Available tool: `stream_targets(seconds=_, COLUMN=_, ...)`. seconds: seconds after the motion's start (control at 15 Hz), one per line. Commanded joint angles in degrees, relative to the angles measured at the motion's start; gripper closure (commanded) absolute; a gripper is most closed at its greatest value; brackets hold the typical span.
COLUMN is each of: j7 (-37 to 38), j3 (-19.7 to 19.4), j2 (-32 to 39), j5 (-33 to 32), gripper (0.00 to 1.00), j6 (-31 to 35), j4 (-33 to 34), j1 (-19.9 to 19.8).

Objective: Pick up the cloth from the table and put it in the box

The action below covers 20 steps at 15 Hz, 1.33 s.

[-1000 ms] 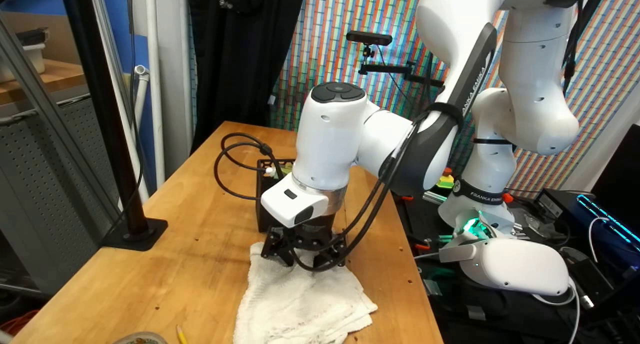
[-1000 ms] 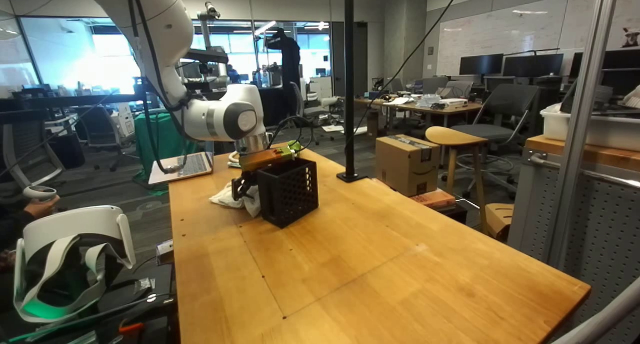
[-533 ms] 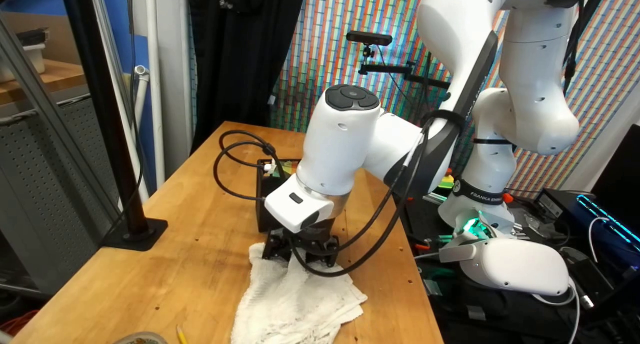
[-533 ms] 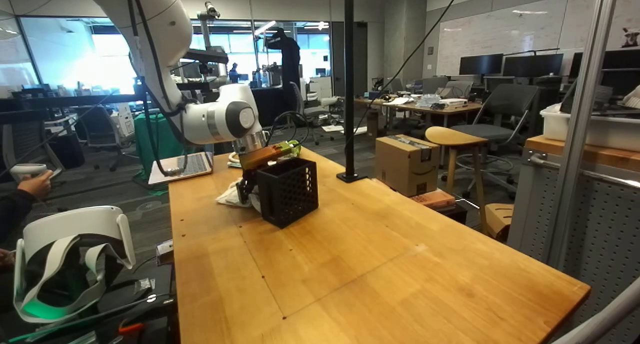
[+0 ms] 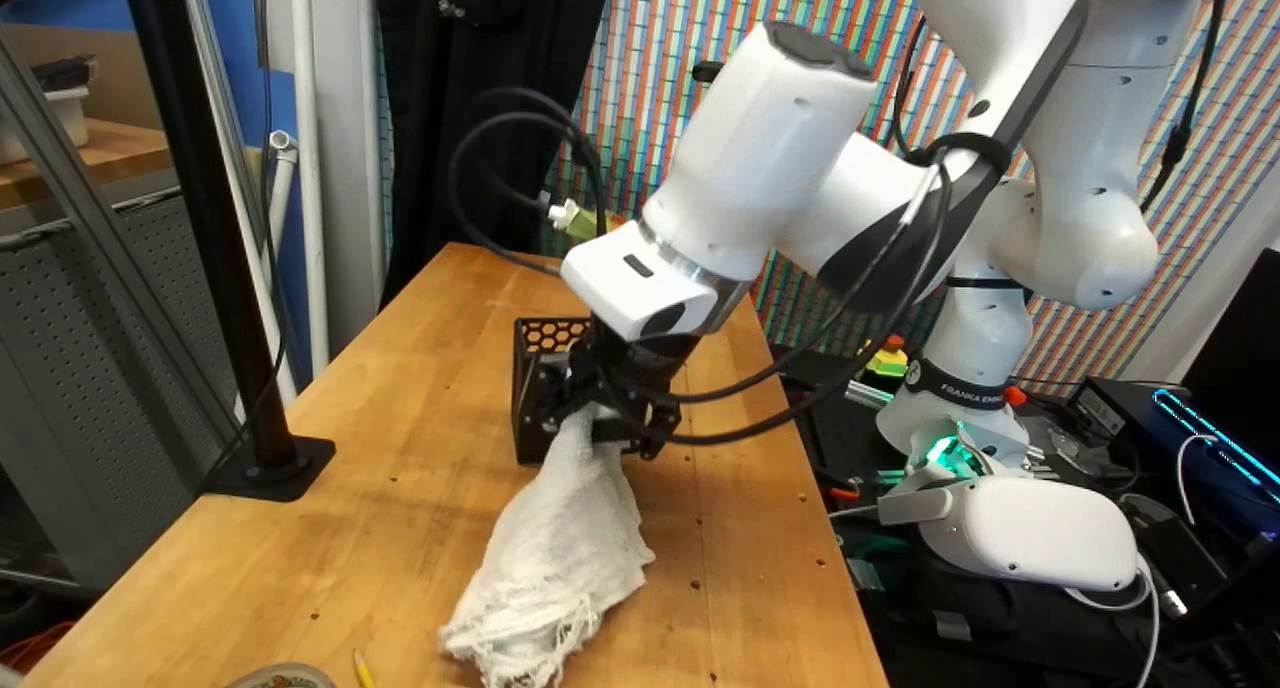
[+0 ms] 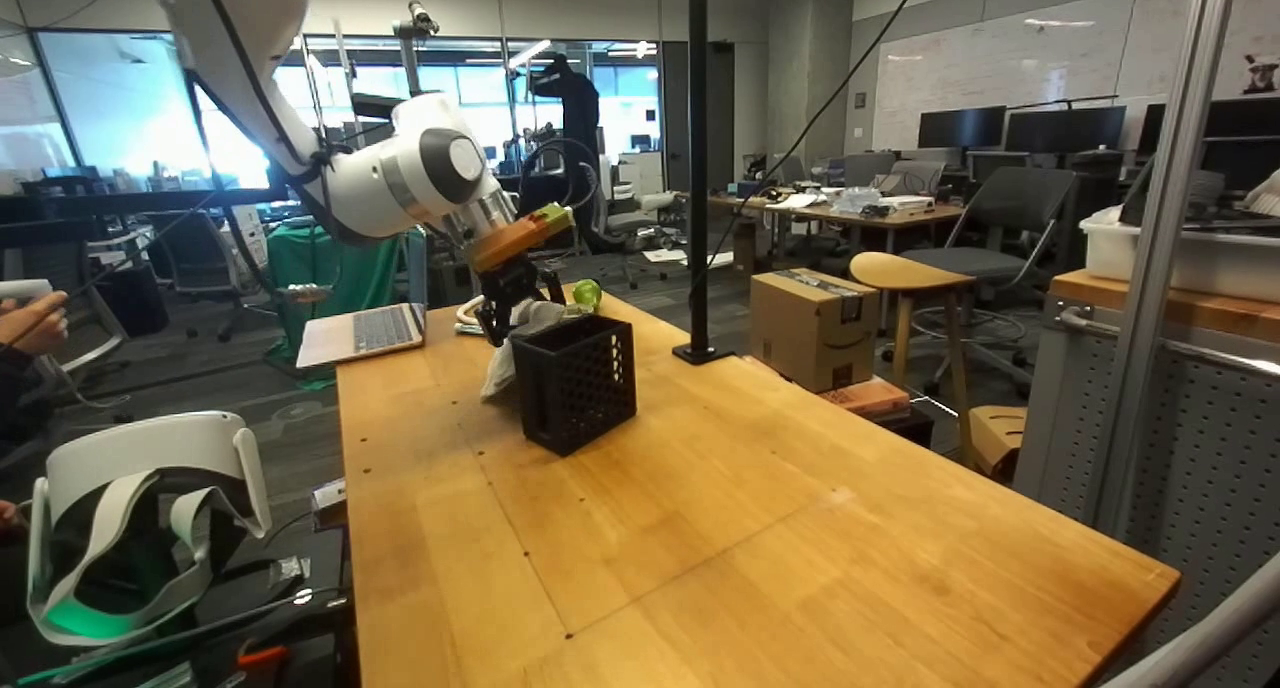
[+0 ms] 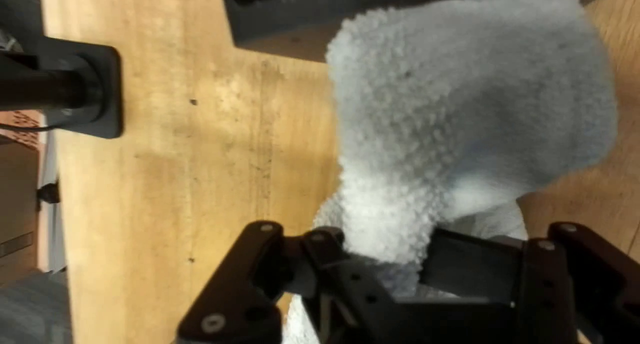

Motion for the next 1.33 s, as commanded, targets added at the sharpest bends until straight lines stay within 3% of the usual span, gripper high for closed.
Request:
stream_targets(seconds=0.0, j7=3.50, j3=-0.69, j2=-12.91, j5=-2.39, gripper=0.97, j6=0.91, j4=-6.38, j1=-1.38)
stream_targets(seconds=0.33, j7=6.60, j3=-2.32, j2=-26.95, j5=-6.09, gripper=0.98, j6=-0.12, j4=-10.32, j1=-4.42)
stream_targets(seconds=0.6, j7=11.12, j3=-3.74, j2=-33.22, j5=-13.06, gripper=0.97, j6=-0.75, j4=-12.22, j1=-8.10)
stream_targets(seconds=0.93, j7=14.80, j3=-6.38, j2=-31.66, j5=-21.53, gripper=0.97, j6=-0.15, j4=-14.84, j1=-11.30)
stream_targets(seconds=1.27, j7=19.52, j3=-6.06, j2=-26.40, j5=-30.37, gripper=0.97, j6=-1.28, j4=-15.18, j1=-11.66)
